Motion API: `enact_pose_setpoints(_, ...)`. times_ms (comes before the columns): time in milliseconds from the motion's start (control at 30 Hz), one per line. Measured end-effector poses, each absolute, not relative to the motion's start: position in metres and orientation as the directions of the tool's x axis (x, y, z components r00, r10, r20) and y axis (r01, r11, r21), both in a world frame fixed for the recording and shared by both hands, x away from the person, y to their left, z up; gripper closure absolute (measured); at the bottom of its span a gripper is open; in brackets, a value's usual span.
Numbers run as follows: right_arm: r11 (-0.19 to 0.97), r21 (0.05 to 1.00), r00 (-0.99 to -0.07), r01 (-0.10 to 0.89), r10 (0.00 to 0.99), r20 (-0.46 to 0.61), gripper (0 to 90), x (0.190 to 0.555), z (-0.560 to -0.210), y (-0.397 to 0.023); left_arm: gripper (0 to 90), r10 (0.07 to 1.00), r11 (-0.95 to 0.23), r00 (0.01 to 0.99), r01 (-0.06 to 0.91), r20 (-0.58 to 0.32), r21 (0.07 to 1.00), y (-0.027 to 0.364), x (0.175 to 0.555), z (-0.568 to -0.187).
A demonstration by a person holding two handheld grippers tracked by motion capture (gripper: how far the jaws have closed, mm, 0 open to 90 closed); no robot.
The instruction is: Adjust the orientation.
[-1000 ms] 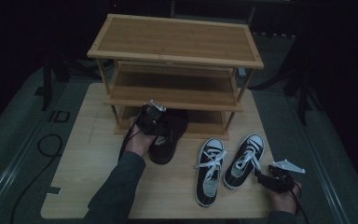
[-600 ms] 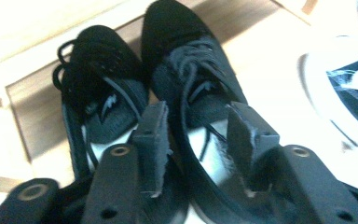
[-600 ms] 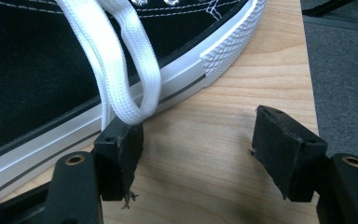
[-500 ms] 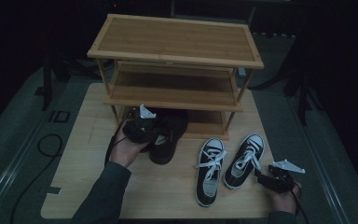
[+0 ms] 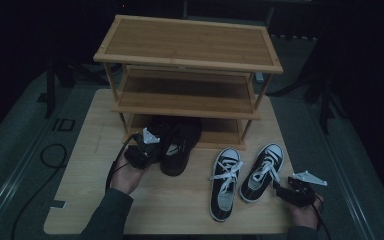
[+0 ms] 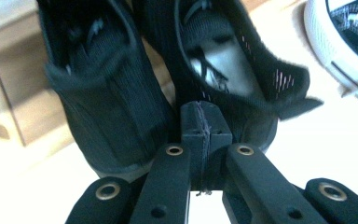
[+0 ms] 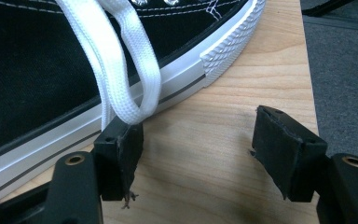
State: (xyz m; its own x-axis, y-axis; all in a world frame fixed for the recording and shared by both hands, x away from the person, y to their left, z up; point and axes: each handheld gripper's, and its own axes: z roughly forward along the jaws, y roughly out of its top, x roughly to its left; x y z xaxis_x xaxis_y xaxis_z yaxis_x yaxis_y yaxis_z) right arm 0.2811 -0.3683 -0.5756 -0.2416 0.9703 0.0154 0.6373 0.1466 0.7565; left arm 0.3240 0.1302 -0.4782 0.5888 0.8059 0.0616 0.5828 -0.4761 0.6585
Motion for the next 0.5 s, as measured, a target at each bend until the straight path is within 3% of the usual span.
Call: enact_pose_setpoints(500, 0.147, 0.756, -0.242, 0.637, 0.97, 0.015, 33.5, 0.281, -0.576, -0.368, 89.9, 0.796, -0.484, 0.606, 0.644, -0.008, 0.592, 0.124, 0.31, -0.529)
